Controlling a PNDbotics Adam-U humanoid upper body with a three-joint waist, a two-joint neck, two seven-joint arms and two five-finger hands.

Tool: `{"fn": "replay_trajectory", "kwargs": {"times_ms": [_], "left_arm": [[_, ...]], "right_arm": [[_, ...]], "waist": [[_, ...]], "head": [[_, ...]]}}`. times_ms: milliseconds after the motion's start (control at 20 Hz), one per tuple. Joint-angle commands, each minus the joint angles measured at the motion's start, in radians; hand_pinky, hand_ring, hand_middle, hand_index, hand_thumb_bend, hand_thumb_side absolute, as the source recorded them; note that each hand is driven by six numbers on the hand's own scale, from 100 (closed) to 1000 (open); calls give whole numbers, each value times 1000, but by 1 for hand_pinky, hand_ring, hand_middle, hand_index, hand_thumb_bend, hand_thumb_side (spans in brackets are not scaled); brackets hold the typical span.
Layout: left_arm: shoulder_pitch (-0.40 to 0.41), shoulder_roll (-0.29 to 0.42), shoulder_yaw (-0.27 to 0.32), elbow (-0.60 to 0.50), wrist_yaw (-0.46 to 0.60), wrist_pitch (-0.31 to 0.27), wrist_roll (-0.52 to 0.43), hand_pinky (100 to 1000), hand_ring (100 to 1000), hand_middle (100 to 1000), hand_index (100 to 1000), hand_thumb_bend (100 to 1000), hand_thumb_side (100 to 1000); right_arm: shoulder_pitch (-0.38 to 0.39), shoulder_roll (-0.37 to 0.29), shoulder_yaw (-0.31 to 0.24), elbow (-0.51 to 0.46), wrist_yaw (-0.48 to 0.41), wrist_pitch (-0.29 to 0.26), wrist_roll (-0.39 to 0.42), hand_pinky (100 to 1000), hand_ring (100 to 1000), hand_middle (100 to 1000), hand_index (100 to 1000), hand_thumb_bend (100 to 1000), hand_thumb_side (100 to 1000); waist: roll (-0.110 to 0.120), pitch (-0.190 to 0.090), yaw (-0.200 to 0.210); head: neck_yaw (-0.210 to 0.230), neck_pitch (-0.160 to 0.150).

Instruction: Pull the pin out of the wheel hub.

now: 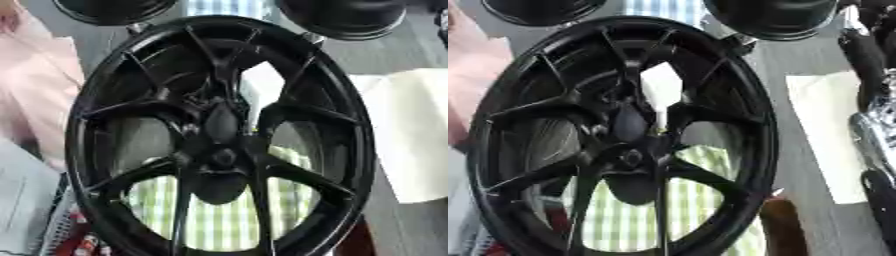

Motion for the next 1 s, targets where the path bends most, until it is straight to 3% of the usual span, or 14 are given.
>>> {"fn": "replay_trajectory", "kwargs": {"times_ms": [50,250,500,650,750,850,1000], "left_arm": [[-9,19,13,-19,-9,-1,-1,728,753,697,703,461,656],[-9,21,13,-20,-10,0,-2,728,753,697,703,459,656],[-7,31,13,-20,-13,0,-2,729,753,697,703,458,656],[-4,40,12,-20,-15,1,-3,729,753,697,703,456,656],[-3,47,12,-20,-17,1,-3,729,753,697,703,456,655],[-1,54,12,-21,-19,1,-3,729,753,698,703,454,655],[3,64,12,-21,-21,1,-3,729,753,698,702,454,655]], "right_arm": [[-4,-39,-13,-19,-6,-2,-1,841,760,592,712,214,412],[-5,-72,-11,-25,-3,0,5,841,762,596,716,214,402],[-16,-196,22,-72,54,23,69,842,776,616,733,251,370],[-28,-277,73,-129,102,47,119,844,787,633,748,340,400],[-40,-330,113,-152,135,49,151,847,793,646,755,348,347],[-56,-381,154,-157,166,33,183,855,807,667,769,429,386],[-89,-457,224,-159,212,-9,229,860,813,685,779,462,355]], "waist": [[1,-13,0],[-1,-11,0],[-9,-15,0],[-17,-20,-2],[-22,-22,-2],[-28,-25,-2],[-35,-28,-2]], "head": [[1,-8],[-2,-10],[0,-10],[1,-9],[1,-9],[1,-10],[-1,-12]]}}
